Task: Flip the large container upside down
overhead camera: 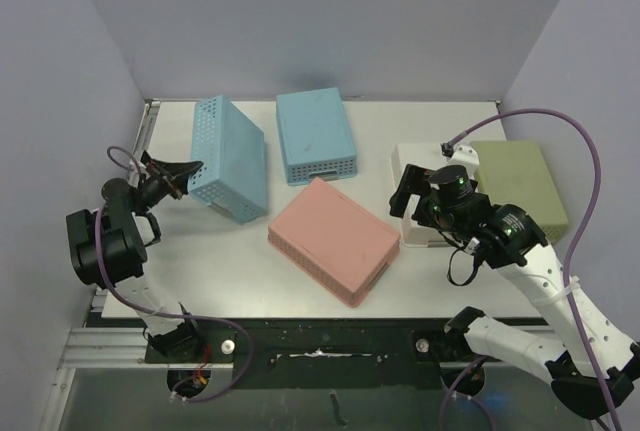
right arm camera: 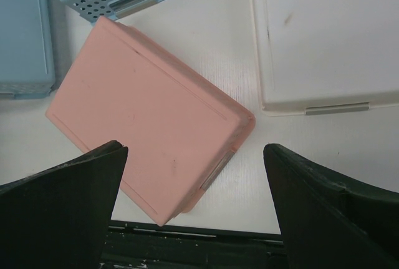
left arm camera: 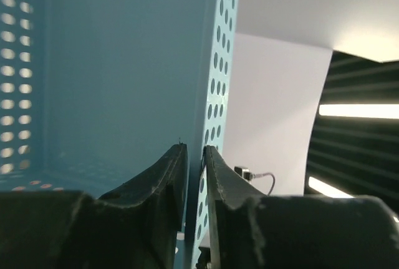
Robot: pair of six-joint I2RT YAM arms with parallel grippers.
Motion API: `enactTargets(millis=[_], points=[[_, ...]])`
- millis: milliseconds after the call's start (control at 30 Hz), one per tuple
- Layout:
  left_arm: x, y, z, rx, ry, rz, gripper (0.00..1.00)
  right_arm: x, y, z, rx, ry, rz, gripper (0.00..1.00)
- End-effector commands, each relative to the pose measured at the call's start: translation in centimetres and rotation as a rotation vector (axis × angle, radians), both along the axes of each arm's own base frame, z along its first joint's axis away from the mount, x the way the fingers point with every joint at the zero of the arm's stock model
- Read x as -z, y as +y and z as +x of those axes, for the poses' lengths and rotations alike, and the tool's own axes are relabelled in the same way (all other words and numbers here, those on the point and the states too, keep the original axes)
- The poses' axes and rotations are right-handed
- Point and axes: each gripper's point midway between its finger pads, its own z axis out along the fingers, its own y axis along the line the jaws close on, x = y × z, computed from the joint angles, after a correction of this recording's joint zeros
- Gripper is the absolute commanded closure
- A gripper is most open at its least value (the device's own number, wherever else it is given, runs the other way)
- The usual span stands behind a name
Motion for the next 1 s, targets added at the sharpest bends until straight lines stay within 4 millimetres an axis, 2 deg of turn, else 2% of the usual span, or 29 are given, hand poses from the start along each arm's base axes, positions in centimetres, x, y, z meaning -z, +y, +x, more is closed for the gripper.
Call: enactTargets(millis=[0, 67, 167, 233, 333, 367, 467, 633, 700, 767, 867, 967], points=[[3.1, 0.8, -0.8, -0.009, 0.092, 0.075, 0.82, -0.2, -0.1, 0.4, 0.022, -0.014, 0.012, 0.02], [5.1, 1.7, -0.6, -0.029, 0.092, 0.194, 0.68, -0.3, 0.0, 0.6, 0.022, -0.014, 0.013, 0.02], [8.5, 3.9, -0.5, -0.043, 0.212, 0.443, 0.62, -0.5, 0.1, 0.6, 0.018, -0.017, 0.016, 0.02], [10.4, 5.5, -1.3, -0.013, 0.344, 0.638, 0.55, -0.4, 0.1, 0.6, 0.018, -0.016, 0.012, 0.02], [10.8, 6.8, -2.0, -0.005, 0.416, 0.769, 0.51, -0.2, 0.1, 0.6, 0.014, -0.016, 0.010, 0.02], [10.8, 7.6, -1.8, -0.023, 0.425, 0.825, 0.41, 0.0, 0.1, 0.6, 0.014, -0.014, 0.010, 0.02], [10.8, 9.2, -2.3, -0.037, 0.485, 0.975, 0.31, 0.3, 0.2, 0.6, 0.018, -0.004, 0.008, 0.02], [10.5, 11.2, -2.9, -0.043, 0.565, 1.237, 0.27, 1.1, -1.2, 0.6, 0.091, 0.030, -0.044, 0.02], [9.3, 11.7, -2.9, -0.066, 0.584, 1.354, 0.27, 1.4, -2.0, 0.6, 0.120, 0.048, -0.083, 0.02], [7.3, 12.1, -2.8, -0.114, 0.580, 1.442, 0.27, 1.6, -2.9, 0.8, 0.149, 0.063, -0.119, 0.03], [1.8, 11.6, -2.0, -0.229, 0.472, 1.538, 0.27, 1.3, -4.2, 1.2, 0.190, 0.065, -0.166, 0.02], [-3.4, 10.0, -1.6, -0.293, 0.340, 1.596, 0.27, 0.6, -5.6, 1.8, 0.225, 0.052, -0.214, 0.02]])
